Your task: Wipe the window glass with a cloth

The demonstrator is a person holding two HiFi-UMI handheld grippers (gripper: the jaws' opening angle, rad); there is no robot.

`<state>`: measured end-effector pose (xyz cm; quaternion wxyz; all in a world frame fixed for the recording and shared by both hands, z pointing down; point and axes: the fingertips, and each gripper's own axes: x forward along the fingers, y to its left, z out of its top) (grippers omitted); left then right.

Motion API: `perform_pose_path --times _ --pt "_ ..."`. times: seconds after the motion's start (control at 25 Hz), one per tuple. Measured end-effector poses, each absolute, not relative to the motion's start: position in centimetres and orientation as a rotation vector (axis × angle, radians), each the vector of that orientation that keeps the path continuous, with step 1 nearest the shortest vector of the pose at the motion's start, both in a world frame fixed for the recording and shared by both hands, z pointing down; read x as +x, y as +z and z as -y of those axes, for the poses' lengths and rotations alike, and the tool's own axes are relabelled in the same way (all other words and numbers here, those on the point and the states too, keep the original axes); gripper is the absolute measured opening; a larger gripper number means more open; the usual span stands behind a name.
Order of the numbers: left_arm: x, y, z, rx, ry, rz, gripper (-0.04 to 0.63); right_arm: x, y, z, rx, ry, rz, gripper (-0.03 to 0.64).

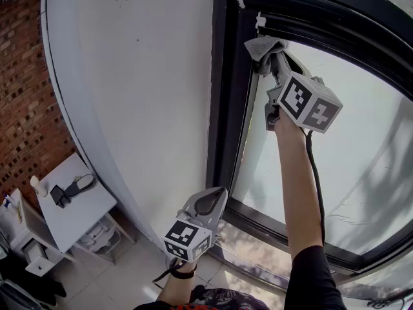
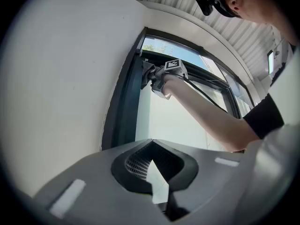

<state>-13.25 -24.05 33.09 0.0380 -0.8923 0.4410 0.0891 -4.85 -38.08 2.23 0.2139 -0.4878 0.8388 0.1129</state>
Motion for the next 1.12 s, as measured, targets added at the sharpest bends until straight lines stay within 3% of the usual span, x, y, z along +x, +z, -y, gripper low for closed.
perform_pose_path --times 0.44,1.12 --pt "-9.9 33.8 23.7 -2.834 0.251 -1.25 -0.014 -0.3 1.7 35.4 -1.486 0.457 -2.266 0.015" --pt "3.2 33.6 21.5 -2.985 0.215 -0.842 -0.014 18.1 0.8 25.6 -2.082 0.907 -1.859 0.015"
